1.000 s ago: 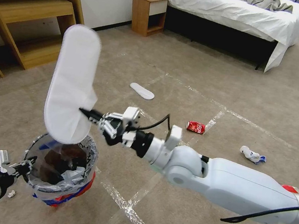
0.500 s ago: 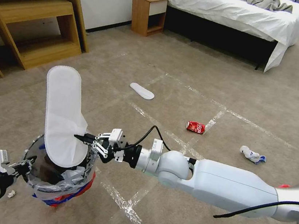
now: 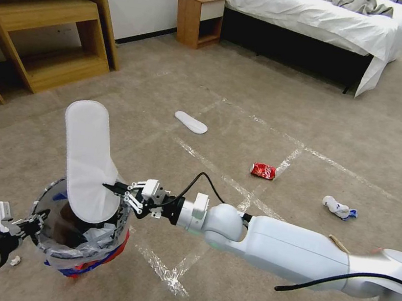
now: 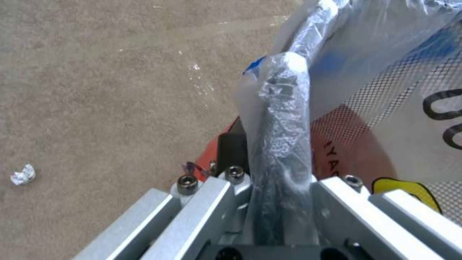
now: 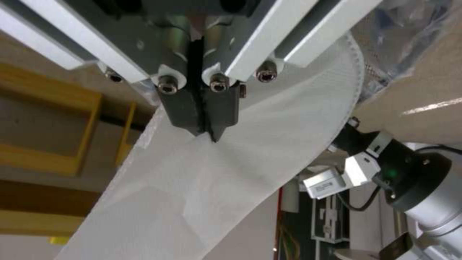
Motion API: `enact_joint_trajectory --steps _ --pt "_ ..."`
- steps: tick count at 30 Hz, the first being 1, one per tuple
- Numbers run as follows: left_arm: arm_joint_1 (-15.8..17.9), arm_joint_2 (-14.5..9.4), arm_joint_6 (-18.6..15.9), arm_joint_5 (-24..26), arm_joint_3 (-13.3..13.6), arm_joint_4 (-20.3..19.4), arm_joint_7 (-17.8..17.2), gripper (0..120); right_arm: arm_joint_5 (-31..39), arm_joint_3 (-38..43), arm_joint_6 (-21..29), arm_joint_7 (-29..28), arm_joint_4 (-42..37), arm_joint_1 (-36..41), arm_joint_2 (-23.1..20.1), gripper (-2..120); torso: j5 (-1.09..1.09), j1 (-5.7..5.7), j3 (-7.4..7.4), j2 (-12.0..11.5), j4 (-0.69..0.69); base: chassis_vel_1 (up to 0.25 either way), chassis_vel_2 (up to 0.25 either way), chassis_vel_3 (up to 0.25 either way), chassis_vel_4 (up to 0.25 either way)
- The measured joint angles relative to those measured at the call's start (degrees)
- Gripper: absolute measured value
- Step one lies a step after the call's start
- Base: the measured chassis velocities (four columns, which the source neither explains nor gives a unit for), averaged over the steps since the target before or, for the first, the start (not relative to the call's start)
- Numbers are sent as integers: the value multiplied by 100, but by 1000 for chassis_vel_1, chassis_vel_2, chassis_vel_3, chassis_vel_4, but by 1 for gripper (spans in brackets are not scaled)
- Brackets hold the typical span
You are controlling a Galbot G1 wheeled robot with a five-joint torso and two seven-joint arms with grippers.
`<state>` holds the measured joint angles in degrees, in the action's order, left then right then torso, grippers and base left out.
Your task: Pick up the trash bin and place the garbage on the floor into it.
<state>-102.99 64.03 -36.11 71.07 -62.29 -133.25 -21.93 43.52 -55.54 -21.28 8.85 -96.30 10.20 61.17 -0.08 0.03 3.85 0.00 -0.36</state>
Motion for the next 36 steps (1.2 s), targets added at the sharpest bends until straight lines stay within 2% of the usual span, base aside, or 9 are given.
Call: enact_joint_trajectory --steps 6,14,19,23,36 --pt "2 -2 6 16 -23 -4 4 1 -225 -106 -107 -23 242 50 382 0 0 0 0 0 1 0 0 0 0" --pt "15 -5 9 20 -23 14 7 1 -339 -188 -140 -66 302 83 573 0 -1 0 0 0 0 0 0 0 0" --pt "17 -6 12 21 -19 19 9 1 -571 -221 -261 -37 525 112 791 0 -1 0 0 0 0 0 0 0 0" --pt "16 12 15 15 14 10 12 1 -1021 -169 -510 55 918 161 1035 0 0 0 0 0 0 0 0 0 0" --pt "-10 44 34 -46 37 44 73 1 -1224 -2 -608 104 1200 187 1120 0 0 0 0 0 0 0 0 0 0"
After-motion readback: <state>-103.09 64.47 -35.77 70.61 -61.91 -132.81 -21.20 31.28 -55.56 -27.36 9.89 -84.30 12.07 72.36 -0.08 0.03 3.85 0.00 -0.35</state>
